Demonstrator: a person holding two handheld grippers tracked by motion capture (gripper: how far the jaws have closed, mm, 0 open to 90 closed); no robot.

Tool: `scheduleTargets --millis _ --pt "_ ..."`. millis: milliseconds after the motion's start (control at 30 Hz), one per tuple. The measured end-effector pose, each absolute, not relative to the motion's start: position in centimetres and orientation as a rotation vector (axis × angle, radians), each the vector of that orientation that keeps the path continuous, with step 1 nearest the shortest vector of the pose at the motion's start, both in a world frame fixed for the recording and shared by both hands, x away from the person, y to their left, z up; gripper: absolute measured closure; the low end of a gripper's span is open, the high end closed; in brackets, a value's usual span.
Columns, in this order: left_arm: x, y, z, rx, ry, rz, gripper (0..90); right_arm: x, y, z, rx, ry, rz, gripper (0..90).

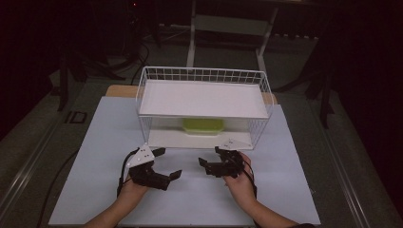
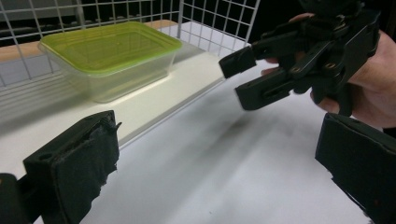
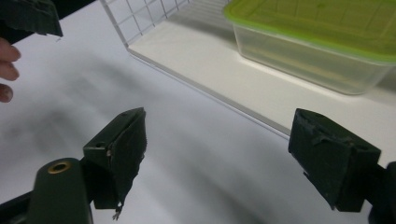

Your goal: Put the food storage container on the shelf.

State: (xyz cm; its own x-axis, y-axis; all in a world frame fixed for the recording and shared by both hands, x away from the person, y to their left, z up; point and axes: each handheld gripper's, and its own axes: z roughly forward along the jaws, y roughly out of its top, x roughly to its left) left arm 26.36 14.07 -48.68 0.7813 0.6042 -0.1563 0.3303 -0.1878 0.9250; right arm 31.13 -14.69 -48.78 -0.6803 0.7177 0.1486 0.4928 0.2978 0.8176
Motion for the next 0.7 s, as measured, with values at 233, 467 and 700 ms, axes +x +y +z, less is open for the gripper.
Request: scheduleTargets --millis 233,467,700 --pt "25.5 14.6 -48.7 1.796 0.734 0.274 0.2 29.4 -16.3 -48.3 1.081 2.321 1.342 19.4" --pt "24.8 15.0 -48.7 1.804 0.713 0.243 0.2 28.6 -17.4 -48.5 1.085 2.332 1.341 21.2" --pt "23.9 15.5 -49.1 1.819 0.72 0.248 0.2 27.6 -19.0 -48.2 1.07 2.332 1.344 21.1"
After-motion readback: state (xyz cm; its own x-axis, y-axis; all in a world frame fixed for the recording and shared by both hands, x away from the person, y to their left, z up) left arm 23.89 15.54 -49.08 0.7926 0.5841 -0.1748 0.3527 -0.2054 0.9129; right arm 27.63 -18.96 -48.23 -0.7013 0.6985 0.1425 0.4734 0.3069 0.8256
